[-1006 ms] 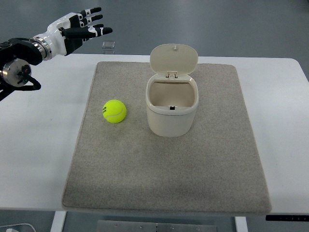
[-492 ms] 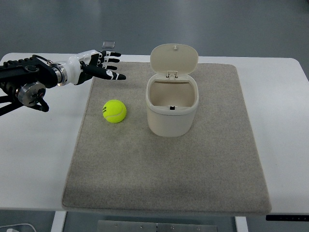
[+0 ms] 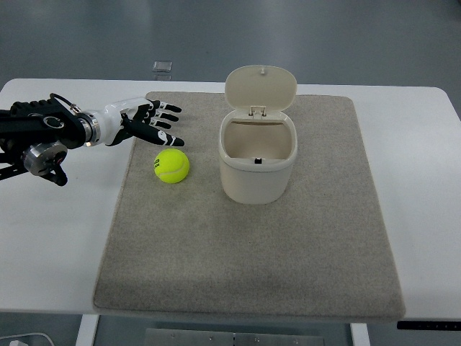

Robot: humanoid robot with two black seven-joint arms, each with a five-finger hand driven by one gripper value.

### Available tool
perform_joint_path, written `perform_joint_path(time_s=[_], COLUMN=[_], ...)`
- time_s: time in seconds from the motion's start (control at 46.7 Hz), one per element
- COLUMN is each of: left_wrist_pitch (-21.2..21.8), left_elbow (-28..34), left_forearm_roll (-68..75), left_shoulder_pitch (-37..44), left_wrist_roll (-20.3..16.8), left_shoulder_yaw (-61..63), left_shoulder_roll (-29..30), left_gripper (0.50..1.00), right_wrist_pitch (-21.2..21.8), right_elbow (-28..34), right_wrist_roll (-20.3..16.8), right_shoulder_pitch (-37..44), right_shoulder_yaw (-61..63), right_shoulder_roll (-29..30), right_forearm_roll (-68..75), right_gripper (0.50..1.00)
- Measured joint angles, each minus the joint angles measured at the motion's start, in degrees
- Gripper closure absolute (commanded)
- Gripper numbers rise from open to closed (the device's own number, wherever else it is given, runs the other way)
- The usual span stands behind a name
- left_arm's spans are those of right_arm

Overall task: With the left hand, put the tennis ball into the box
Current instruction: 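Swing the left hand over the mat toward the tennis ball, then lower the left hand fingers onto the tennis ball's near side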

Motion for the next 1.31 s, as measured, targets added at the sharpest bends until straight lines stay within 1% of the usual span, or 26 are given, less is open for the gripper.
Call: perform_joint_path(time_s=[0.193, 0.535, 1.306], left_wrist_pitch=[0.1, 0.5, 2.2], left_elbow=[-2.6, -6.1, -8.1], left_forearm_roll=[0.0, 0.1, 4.3], left_shoulder_pitch=[-2.4, -3.6, -3.9], left_wrist_roll=[-0.1, -0.1, -0.3], left_shoulder_yaw=[1.3, 4.7, 7.1], left_shoulder_roll=[2.4, 2.6, 2.8], left_gripper=[0.510, 0.510, 0.510], right_wrist_pitch=[0.1, 0.1, 0.0], right_elbow=[0.0, 0.0, 0.0], right_wrist_roll=[0.0, 0.0, 0.0], right_shoulder_pitch=[0.0, 0.0, 0.0], right_shoulder_yaw=[0.0, 0.0, 0.0], right_shoulder_roll=[0.0, 0.0, 0.0], right_forearm_roll=[0.0, 0.0, 0.0], right_gripper=[0.562, 0.562, 0.562])
